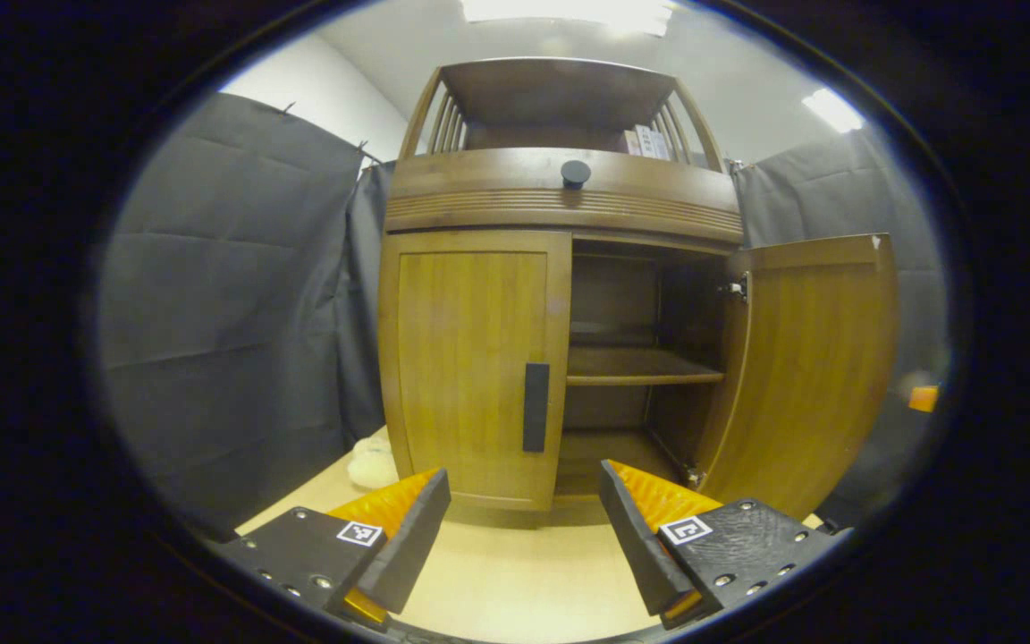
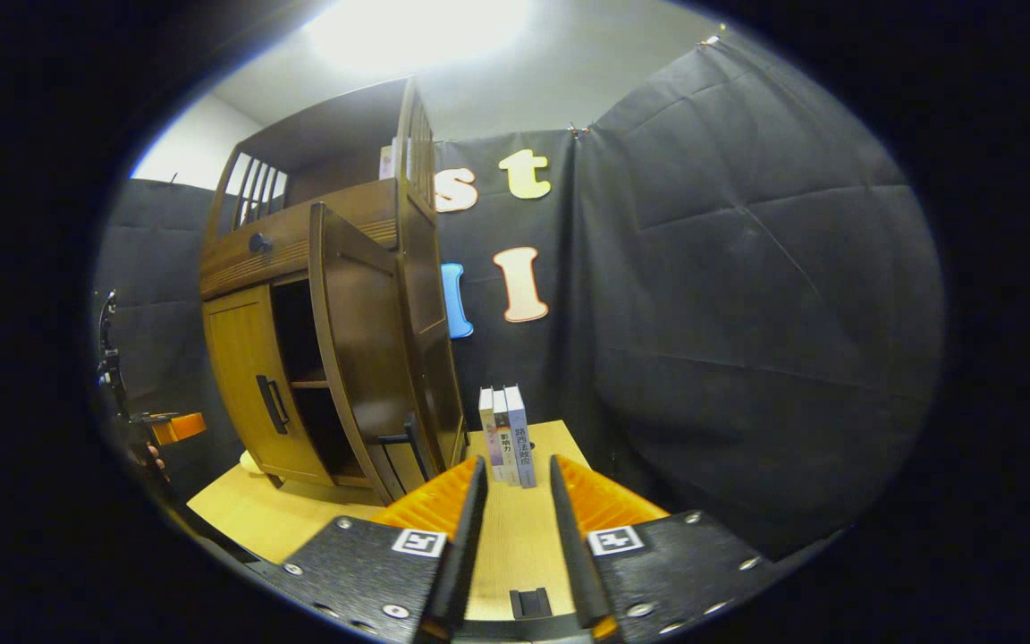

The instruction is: Open the right door of the double-door shoe cabinet with the right hand, and open the left door with the left hand.

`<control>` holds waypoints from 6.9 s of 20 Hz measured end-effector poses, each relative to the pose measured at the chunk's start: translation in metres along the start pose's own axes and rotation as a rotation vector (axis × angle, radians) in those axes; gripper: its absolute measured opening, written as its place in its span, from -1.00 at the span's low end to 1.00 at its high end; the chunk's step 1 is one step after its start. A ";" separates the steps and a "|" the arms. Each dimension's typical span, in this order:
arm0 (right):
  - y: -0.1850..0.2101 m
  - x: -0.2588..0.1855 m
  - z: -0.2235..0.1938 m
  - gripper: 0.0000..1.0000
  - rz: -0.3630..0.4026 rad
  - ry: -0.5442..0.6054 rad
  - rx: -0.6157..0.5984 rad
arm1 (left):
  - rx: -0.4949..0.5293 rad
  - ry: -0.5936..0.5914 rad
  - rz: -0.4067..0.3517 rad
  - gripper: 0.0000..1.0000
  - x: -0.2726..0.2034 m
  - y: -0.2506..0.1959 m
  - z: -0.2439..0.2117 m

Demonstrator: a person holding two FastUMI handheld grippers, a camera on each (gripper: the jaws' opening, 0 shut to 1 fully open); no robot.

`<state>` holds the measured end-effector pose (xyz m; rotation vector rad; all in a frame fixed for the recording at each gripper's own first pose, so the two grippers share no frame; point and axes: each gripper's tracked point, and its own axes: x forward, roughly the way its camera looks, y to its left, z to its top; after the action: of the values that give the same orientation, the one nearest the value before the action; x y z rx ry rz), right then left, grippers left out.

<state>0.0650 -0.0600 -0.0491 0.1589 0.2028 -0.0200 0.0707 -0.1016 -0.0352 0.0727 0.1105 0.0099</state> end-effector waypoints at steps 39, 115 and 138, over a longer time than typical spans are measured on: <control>0.125 -0.022 -0.035 0.91 -0.256 -0.034 0.023 | 0.013 -0.013 -0.209 -0.52 0.180 -0.020 -0.012; 0.228 -0.024 -0.034 0.90 0.185 -0.016 -0.160 | 0.007 -0.113 0.093 -0.80 -0.109 0.164 0.062; 0.118 -0.082 0.025 0.82 0.074 -0.119 -0.012 | -0.096 -0.152 0.205 0.96 -0.159 0.114 0.079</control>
<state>-0.0057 0.0527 0.0098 0.1524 0.0783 0.0453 -0.0789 0.0045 0.0687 -0.0119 -0.0499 0.2145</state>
